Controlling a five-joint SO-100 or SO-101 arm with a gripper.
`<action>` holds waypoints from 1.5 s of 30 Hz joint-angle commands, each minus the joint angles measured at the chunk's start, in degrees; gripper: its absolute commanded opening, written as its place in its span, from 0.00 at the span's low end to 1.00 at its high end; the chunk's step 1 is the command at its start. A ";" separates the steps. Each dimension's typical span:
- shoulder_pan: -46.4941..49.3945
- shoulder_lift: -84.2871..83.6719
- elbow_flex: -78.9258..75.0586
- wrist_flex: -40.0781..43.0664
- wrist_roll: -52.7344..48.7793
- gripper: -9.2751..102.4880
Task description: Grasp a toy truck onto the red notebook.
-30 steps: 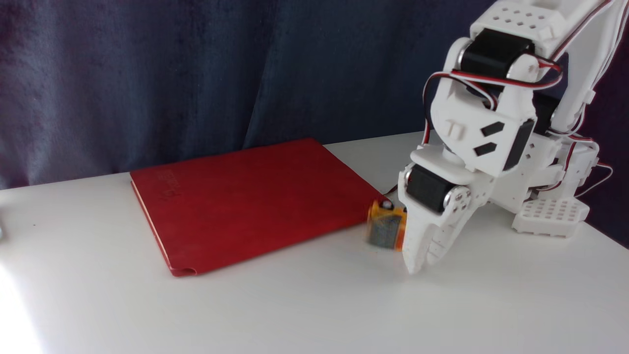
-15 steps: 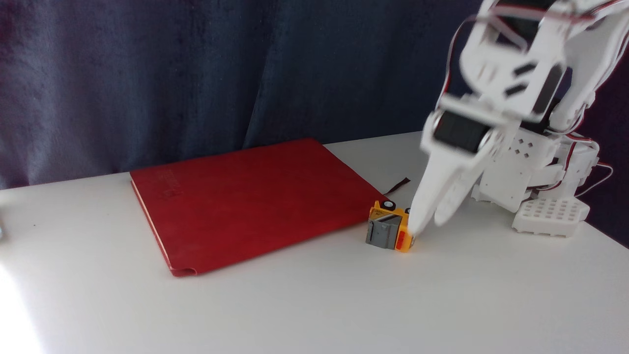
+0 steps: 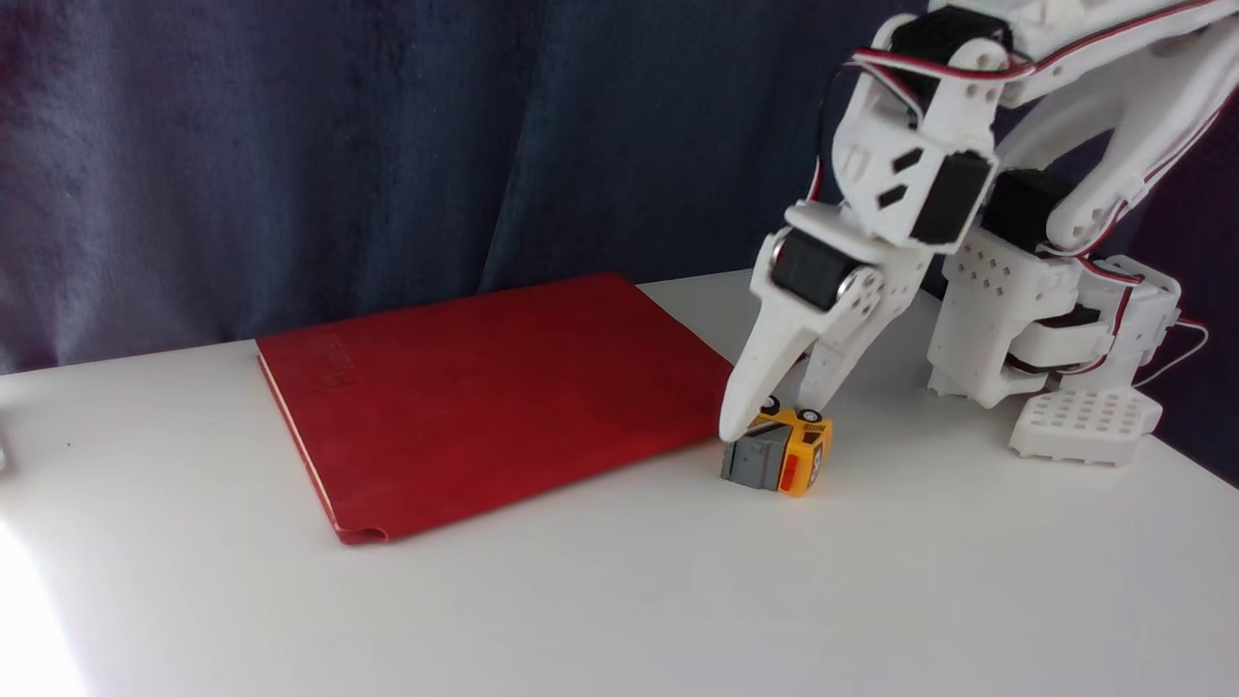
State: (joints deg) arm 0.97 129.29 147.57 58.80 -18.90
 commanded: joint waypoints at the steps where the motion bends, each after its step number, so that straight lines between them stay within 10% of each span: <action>1: -0.53 0.70 0.79 -1.23 -0.26 0.30; 29: -1.41 -12.66 -7.65 -0.09 -7.03 0.27; 45: -2.81 -5.71 -10.63 9.49 -9.40 0.08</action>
State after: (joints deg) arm -1.23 118.04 139.66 63.98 -27.77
